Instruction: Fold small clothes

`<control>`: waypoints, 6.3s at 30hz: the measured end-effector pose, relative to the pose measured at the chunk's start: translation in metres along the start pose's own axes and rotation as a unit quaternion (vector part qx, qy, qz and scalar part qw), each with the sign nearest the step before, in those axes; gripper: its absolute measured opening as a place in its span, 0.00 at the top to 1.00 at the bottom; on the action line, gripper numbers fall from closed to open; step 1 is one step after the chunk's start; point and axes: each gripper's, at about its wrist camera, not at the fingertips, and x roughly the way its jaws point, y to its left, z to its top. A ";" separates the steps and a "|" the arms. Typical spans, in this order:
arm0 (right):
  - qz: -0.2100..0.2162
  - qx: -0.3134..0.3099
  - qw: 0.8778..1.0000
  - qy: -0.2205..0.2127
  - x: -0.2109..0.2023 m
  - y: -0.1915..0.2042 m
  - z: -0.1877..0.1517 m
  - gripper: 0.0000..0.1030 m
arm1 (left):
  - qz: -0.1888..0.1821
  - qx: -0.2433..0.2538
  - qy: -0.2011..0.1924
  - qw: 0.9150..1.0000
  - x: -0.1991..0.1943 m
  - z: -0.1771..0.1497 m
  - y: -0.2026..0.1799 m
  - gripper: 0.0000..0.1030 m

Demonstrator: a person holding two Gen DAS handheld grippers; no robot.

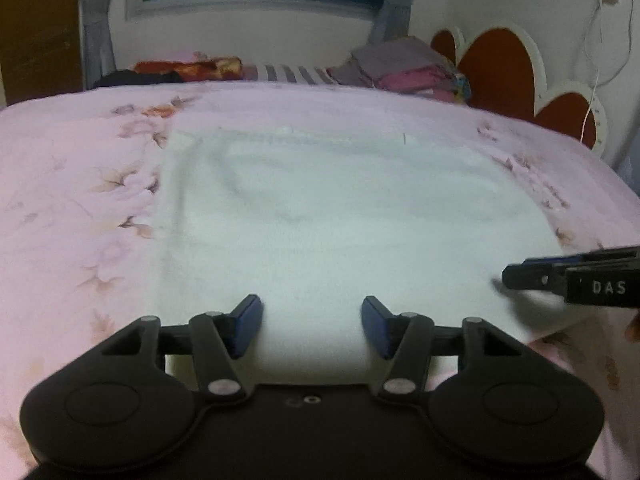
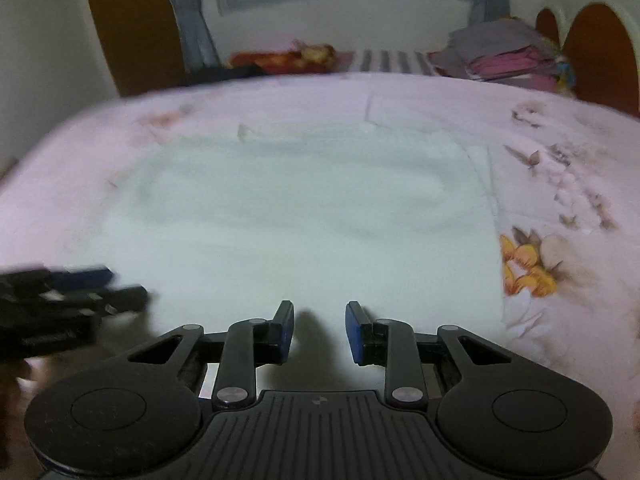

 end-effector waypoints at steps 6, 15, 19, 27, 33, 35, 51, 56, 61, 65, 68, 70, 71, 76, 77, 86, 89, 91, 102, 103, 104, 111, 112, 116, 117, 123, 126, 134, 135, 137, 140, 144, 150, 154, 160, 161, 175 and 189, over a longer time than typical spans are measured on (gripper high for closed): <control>0.023 -0.030 0.999 0.023 0.006 0.032 -0.016 0.72 | -0.022 0.014 -0.005 1.000 -0.007 -0.009 -0.032 0.53; 0.011 -0.024 0.999 0.027 0.009 0.032 -0.024 0.74 | 0.009 -0.001 0.006 1.000 -0.014 -0.024 -0.011 0.55; -0.026 0.007 0.999 0.022 -0.006 -0.003 -0.028 0.74 | 0.025 -0.019 0.004 1.000 -0.025 -0.029 0.012 0.55; -0.057 0.057 0.997 0.020 -0.027 -0.051 -0.037 0.74 | 0.037 -0.034 0.001 0.999 -0.033 -0.038 0.028 0.55; -0.057 0.060 0.996 0.016 -0.035 -0.052 -0.043 0.74 | 0.036 -0.037 0.001 0.999 -0.033 -0.037 0.030 0.55; -0.057 0.062 0.996 0.017 -0.035 -0.053 -0.043 0.74 | 0.033 -0.037 0.000 0.999 -0.033 -0.039 0.031 0.55; -0.047 0.107 0.993 0.000 -0.057 -0.070 -0.050 0.74 | 0.050 -0.082 0.010 0.995 -0.048 -0.046 0.057 0.47; -0.043 0.115 0.992 -0.027 -0.077 -0.073 -0.053 0.74 | 0.038 -0.117 0.004 0.992 -0.062 -0.057 0.063 0.50; -0.050 0.093 0.994 -0.020 -0.067 -0.063 -0.044 0.74 | 0.053 -0.113 -0.026 0.992 -0.056 -0.047 0.056 0.52; -0.068 0.082 0.994 0.017 -0.043 -0.065 -0.045 0.74 | 0.073 -0.131 0.008 0.989 -0.029 -0.040 0.065 0.52; -0.073 0.068 0.995 0.019 -0.043 -0.062 -0.044 0.74 | 0.073 -0.129 0.006 0.989 -0.028 -0.038 0.068 0.52; -0.070 0.069 0.995 0.007 -0.050 -0.063 -0.044 0.74 | 0.069 -0.142 0.002 0.988 -0.038 -0.038 0.067 0.53; -0.064 0.074 0.995 -0.004 -0.056 -0.064 -0.044 0.74 | 0.060 -0.156 -0.005 0.986 -0.043 -0.038 0.068 0.54; -0.037 0.089 0.994 -0.043 -0.073 -0.060 -0.040 1.00 | -0.029 -0.286 -0.022 0.958 -0.048 -0.059 0.074 0.62; -0.025 0.096 0.994 -0.046 -0.074 -0.059 -0.037 1.00 | -0.051 -0.328 -0.016 0.943 -0.041 -0.066 0.079 0.65; 0.017 0.081 0.996 -0.045 -0.047 -0.032 0.003 1.00 | -0.101 -0.459 -0.087 0.879 -0.003 -0.082 0.092 0.72; 0.028 0.074 0.996 -0.038 -0.024 -0.022 0.019 1.00 | -0.097 -0.460 -0.100 0.877 0.005 -0.077 0.090 0.72; 0.034 0.068 0.997 -0.033 -0.008 -0.013 0.029 1.00 | -0.096 -0.466 -0.103 0.874 0.011 -0.072 0.091 0.73; 0.058 0.064 0.996 -0.012 0.054 0.014 0.061 1.00 | -0.074 -0.481 -0.117 0.866 0.011 -0.069 0.096 0.85; 0.056 0.061 0.996 -0.014 0.055 0.016 0.062 1.00 | -0.077 -0.488 -0.122 0.861 0.011 -0.071 0.097 0.85; 0.056 0.062 0.996 -0.012 0.059 0.017 0.063 1.00 | -0.080 -0.491 -0.122 0.859 0.013 -0.071 0.099 0.86; 0.036 0.049 0.998 0.009 0.083 0.018 0.057 1.00 | -0.074 -0.467 -0.111 0.874 0.016 -0.061 0.100 0.93; 0.037 0.050 0.998 0.009 0.082 0.017 0.056 1.00 | -0.066 -0.455 -0.113 0.881 0.013 -0.058 0.098 0.93; 0.050 0.074 0.996 0.008 0.084 0.008 0.056 1.00 | -0.026 -0.397 -0.107 0.911 0.007 -0.047 0.086 0.91; 0.053 0.079 0.995 0.008 0.084 0.007 0.055 1.00 | -0.024 -0.395 -0.106 0.912 0.009 -0.046 0.087 0.91; 0.071 0.117 0.991 -0.008 0.065 -0.013 0.061 1.00 | -0.011 -0.339 -0.119 0.933 -0.004 -0.022 0.071 0.93; 0.080 0.162 0.983 -0.035 0.041 -0.049 0.060 1.00 | -0.011 -0.265 -0.126 0.956 -0.018 0.004 0.039 0.93; 0.057 0.249 0.963 -0.091 -0.028 -0.162 0.051 1.00 | -0.069 -0.075 -0.094 0.990 -0.012 0.058 -0.086 0.93; 0.052 0.253 0.961 -0.095 -0.037 -0.174 0.049 1.00 | -0.078 -0.057 -0.089 0.991 -0.009 0.061 -0.104 0.93; 0.042 0.262 0.959 -0.103 -0.053 -0.196 0.043 1.00 | -0.090 -0.034 -0.072 0.993 0.000 0.059 -0.133 0.93; 0.039 0.269 0.957 -0.103 -0.069 -0.221 0.034 1.00 | -0.106 -0.008 0.027 0.994 0.042 0.051 -0.170 0.76; 0.013 0.269 0.959 -0.091 -0.080 -0.237 0.027 0.33 | -0.170 -0.007 0.028 0.985 0.030 0.040 -0.190 0.43; 0.106 0.266 0.954 -0.089 -0.069 -0.222 0.038 0.47 | -0.088 -0.086 -0.053 0.991 0.000 0.057 -0.114 0.48; 0.144 0.251 0.955 -0.065 -0.036 -0.195 0.054 0.56 | -0.061 -0.146 -0.024 0.987 0.022 0.061 -0.062 0.61; 0.156 0.246 0.956 -0.017 0.005 -0.170 0.061 0.57 | -0.080 -0.188 0.019 0.979 0.053 0.044 -0.044 0.63; 0.154 0.243 0.958 -0.009 0.010 -0.167 0.061 0.57 | -0.084 -0.186 0.024 0.979 0.056 0.042 -0.045 0.62; 0.117 0.208 0.971 0.019 0.037 -0.149 0.074 0.74 | -0.134 -0.149 0.023 0.980 0.082 0.061 -0.026 0.64; 0.050 0.150 0.987 -0.002 0.008 -0.149 0.060 0.89 | -0.125 -0.015 0.033 0.992 0.082 0.085 -0.081 0.67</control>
